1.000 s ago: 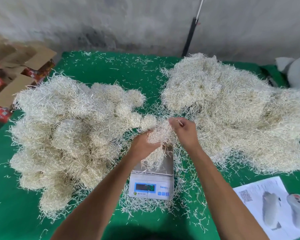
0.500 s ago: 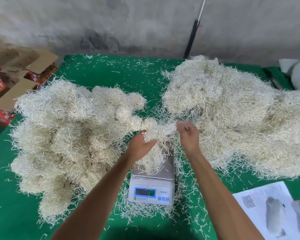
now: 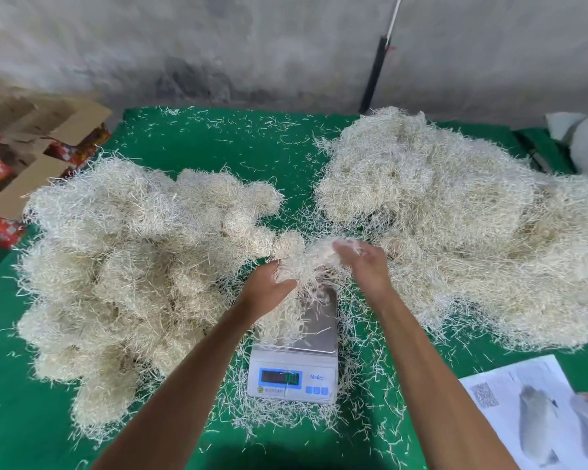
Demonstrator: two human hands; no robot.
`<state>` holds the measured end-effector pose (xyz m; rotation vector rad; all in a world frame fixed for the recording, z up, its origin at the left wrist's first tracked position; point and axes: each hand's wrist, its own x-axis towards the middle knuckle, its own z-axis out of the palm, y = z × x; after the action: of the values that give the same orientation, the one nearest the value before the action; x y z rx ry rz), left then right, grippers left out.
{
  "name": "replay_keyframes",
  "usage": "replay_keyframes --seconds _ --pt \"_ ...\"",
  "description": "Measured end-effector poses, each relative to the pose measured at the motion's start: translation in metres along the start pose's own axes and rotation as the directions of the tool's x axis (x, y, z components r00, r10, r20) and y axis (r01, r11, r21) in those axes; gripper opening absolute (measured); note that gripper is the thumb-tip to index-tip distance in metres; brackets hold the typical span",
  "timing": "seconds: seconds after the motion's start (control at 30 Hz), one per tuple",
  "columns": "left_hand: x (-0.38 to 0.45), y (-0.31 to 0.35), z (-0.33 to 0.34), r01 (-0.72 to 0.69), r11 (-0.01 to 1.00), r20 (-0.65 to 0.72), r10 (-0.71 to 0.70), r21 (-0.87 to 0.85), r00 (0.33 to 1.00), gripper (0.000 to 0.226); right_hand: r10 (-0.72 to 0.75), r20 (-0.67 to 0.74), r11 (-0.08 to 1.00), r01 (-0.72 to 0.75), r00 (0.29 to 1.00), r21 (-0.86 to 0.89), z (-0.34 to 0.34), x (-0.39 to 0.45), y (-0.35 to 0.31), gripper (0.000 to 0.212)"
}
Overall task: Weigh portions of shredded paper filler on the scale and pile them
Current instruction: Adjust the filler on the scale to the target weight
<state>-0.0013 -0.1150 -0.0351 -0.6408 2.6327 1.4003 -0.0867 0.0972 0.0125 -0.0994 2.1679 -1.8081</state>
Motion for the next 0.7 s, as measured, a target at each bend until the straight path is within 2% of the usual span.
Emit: replay_keyframes --seconds 0.03,0.07,0.1,0.17,0.2,0.3,0.33,0.4,0.43,0.5,0.53,0.57,0.6,0.63,0.7 --pt "0.001 0.001 -0.001 -0.023 1.000 -0.014 0.023 0.004 1.000 0.083 -0.009 -0.065 0.998 0.013 0.998 0.065 -0.004 0.003 -0.003 0.040" --pt "0.001 0.003 -0.002 -0.032 0.999 -0.020 0.032 0.012 0.999 0.080 -0.008 -0.108 0.996 0.018 0.994 0.091 -0.003 0.003 -0.001 0.053" --pt "0.002 0.005 -0.002 -0.028 1.000 -0.020 0.028 0.012 0.999 0.079 -0.026 -0.076 0.996 0.032 0.997 0.081 0.003 0.000 -0.002 0.031" --pt "0.004 0.006 -0.001 -0.021 0.999 -0.010 0.021 0.025 1.000 0.080 -0.014 0.076 1.000 0.015 0.997 -0.008 0.016 -0.009 0.002 0.020" --pt "0.004 0.005 -0.002 -0.033 0.998 -0.006 0.034 0.056 0.999 0.079 -0.007 0.100 1.000 0.008 0.995 -0.007 0.017 -0.009 0.005 0.019" --pt "0.004 -0.008 -0.006 -0.041 0.992 -0.023 0.044 0.117 0.999 0.073 0.051 -0.211 0.981 -0.010 0.976 0.191 -0.004 0.002 -0.006 0.025" --pt "0.003 -0.011 -0.005 -0.047 0.990 -0.023 0.051 0.133 0.998 0.072 0.089 -0.243 0.970 -0.029 0.966 0.240 -0.009 0.005 -0.010 0.030" --pt "0.004 -0.013 0.000 -0.063 0.989 -0.011 0.065 0.132 0.998 0.071 0.067 -0.169 0.990 -0.044 0.983 0.133 0.001 -0.001 -0.013 0.044" --pt "0.006 -0.014 0.003 -0.059 0.991 -0.013 0.061 0.118 0.998 0.071 0.065 -0.074 0.997 -0.062 0.995 0.042 0.012 -0.008 -0.010 0.057" --pt "0.006 -0.012 0.005 -0.054 0.993 0.003 0.054 0.104 0.999 0.071 0.134 0.142 0.985 -0.116 0.981 -0.127 0.030 -0.021 -0.006 0.100" --pt "0.004 -0.010 0.004 -0.054 0.994 0.017 0.052 0.093 0.998 0.070 0.171 0.203 0.972 -0.131 0.964 -0.196 0.029 -0.021 -0.002 0.115" --pt "0.001 -0.008 0.002 -0.049 0.995 0.023 0.047 0.087 0.999 0.071 0.174 0.218 0.967 -0.125 0.960 -0.222 0.024 -0.017 0.000 0.115" --pt "-0.002 -0.009 0.000 -0.041 0.995 0.016 0.039 0.090 0.999 0.072 0.140 0.199 0.973 -0.099 0.970 -0.206 0.016 -0.011 0.001 0.100" --pt "-0.004 -0.010 -0.003 -0.035 0.995 0.009 0.034 0.098 0.999 0.072 0.101 0.141 0.983 -0.077 0.985 -0.165 0.006 -0.003 0.001 0.074" --pt "-0.006 -0.012 -0.006 -0.040 0.995 0.000 0.040 0.093 0.999 0.069 0.037 -0.064 0.998 -0.040 0.997 -0.052 -0.013 0.009 -0.005 0.028"
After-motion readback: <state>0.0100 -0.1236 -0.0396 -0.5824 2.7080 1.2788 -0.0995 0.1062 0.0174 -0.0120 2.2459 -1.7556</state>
